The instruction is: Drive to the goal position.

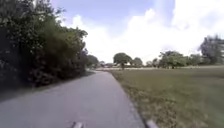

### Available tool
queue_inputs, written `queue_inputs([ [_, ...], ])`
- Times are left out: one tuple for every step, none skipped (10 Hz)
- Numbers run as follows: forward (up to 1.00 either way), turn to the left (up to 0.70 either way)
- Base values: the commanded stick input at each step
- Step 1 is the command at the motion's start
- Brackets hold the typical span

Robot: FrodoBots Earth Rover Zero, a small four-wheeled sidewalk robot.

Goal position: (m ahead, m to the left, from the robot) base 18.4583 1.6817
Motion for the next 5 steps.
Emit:
queue_inputs([
  [0.85,0.00],
  [0.85,0.00],
  [0.85,0.00],
  [0.85,0.00],
  [0.85,0.00],
])
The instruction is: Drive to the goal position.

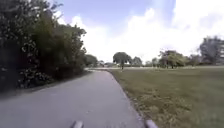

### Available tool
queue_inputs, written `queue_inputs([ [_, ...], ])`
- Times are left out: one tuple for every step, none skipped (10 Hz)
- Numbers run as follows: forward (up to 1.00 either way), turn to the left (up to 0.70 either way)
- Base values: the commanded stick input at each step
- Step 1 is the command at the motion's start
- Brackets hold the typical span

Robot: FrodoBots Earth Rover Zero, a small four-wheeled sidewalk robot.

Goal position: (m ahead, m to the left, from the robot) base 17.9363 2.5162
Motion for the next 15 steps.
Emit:
queue_inputs([
  [0.85,0.00],
  [0.85,0.00],
  [0.85,0.00],
  [0.85,0.00],
  [0.85,0.00],
  [0.85,0.00],
  [0.85,0.10],
  [0.85,0.21],
  [0.85,0.32],
  [0.85,0.14],
  [0.85,0.00],
  [0.85,0.00],
  [0.85,0.00],
  [0.85,0.00],
  [0.85,0.00],
])
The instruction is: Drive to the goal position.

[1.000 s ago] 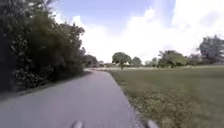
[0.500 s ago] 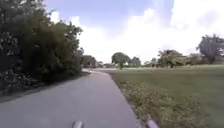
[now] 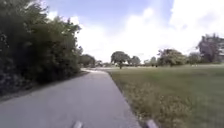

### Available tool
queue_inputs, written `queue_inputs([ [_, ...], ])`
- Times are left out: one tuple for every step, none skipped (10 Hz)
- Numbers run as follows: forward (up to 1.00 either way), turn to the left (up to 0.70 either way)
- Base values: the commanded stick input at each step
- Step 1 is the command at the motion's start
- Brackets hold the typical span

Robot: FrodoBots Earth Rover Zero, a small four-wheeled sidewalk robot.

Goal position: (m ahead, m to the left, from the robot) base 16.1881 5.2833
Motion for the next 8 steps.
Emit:
queue_inputs([
  [0.85,0.00],
  [0.85,0.00],
  [0.85,0.00],
  [0.85,0.00],
  [0.85,0.00],
  [0.85,0.00],
  [0.85,0.00],
  [0.85,0.00],
])
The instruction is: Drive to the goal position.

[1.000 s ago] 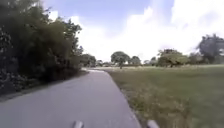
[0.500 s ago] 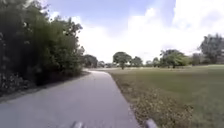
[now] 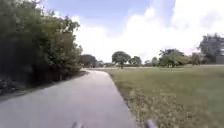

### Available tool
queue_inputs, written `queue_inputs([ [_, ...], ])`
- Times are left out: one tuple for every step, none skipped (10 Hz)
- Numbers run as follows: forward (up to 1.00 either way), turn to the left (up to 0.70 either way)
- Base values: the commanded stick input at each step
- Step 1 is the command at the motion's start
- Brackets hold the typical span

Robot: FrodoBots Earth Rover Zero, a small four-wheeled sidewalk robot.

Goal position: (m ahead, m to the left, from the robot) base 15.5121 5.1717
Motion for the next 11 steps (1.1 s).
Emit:
queue_inputs([
  [0.85,0.00],
  [0.85,0.00],
  [0.85,0.00],
  [0.85,0.00],
  [0.85,0.00],
  [0.85,0.08],
  [0.85,0.28],
  [0.85,0.34],
  [0.85,0.34],
  [0.84,0.26],
  [0.80,0.09],
])
